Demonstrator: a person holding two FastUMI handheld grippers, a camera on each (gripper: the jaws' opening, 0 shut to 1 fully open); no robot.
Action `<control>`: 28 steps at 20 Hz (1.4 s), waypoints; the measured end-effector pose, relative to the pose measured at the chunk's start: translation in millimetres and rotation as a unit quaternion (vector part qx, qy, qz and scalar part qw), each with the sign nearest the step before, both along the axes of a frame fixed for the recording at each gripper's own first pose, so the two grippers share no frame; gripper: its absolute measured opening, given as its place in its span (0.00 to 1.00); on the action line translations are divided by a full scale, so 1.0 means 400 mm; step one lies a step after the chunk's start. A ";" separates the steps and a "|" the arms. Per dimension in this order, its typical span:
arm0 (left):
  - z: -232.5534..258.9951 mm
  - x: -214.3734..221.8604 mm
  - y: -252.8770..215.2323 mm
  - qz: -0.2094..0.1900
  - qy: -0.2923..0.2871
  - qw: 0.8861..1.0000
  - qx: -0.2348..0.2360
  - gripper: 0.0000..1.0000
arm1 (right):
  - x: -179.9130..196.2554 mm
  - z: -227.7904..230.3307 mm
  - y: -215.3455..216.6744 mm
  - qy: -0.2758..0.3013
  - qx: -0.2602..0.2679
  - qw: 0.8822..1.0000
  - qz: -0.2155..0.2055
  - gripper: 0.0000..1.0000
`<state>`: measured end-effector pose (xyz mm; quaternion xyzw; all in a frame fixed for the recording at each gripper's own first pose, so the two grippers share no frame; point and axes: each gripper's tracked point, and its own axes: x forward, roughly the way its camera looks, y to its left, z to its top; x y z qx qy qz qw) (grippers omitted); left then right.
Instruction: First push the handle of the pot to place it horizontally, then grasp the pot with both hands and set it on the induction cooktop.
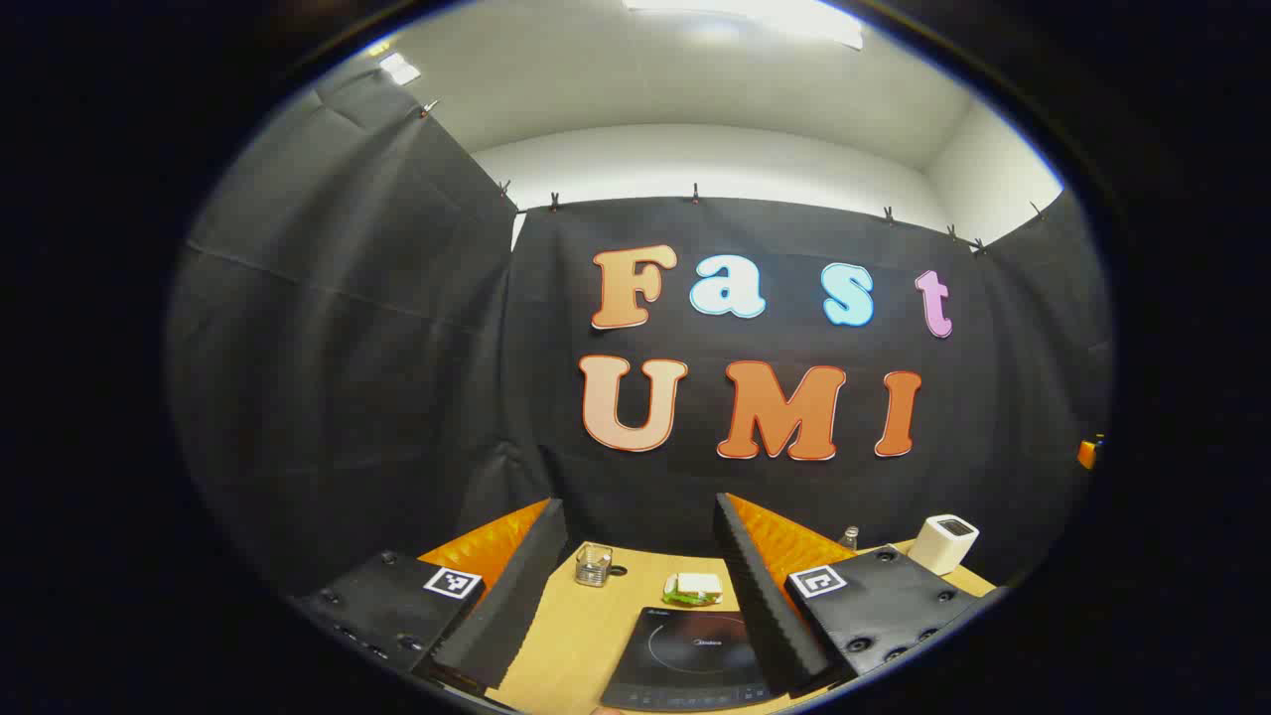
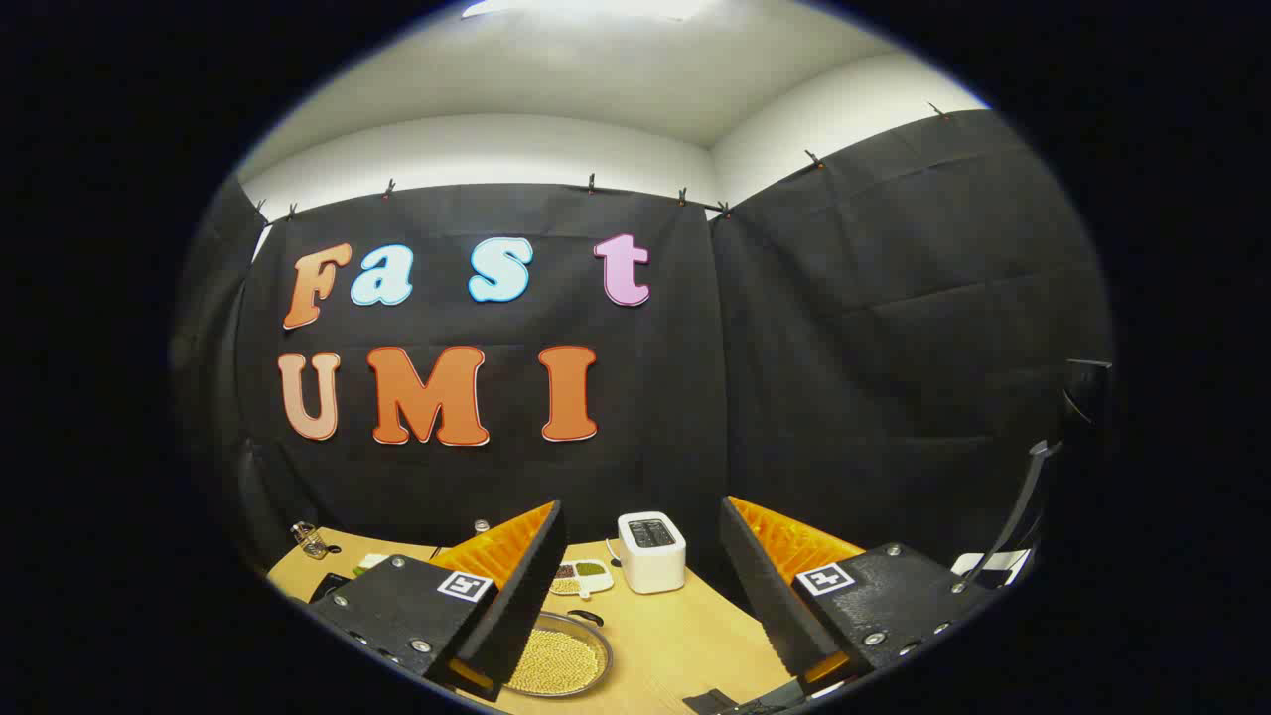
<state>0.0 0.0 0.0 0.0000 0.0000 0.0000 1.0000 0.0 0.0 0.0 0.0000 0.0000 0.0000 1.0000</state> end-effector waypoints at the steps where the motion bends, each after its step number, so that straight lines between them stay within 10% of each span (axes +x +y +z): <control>1: 0.004 0.008 0.010 0.000 0.000 1.000 -0.001 0.97 | -0.004 0.002 -0.005 0.000 -0.002 1.000 -0.007 0.95; 18: 0.016 0.051 0.089 0.022 -0.017 1.000 0.009 0.97 | 0.009 0.009 0.052 0.005 -0.004 1.000 -0.008 0.95; 27: 0.012 0.048 0.118 0.033 -0.016 0.999 0.013 0.97 | 0.002 -0.091 0.155 0.061 0.009 0.997 0.037 0.21; 28: 0.006 0.046 0.117 0.033 -0.015 0.999 0.013 0.96 | -0.002 -0.116 0.164 0.074 0.012 0.996 0.041 0.25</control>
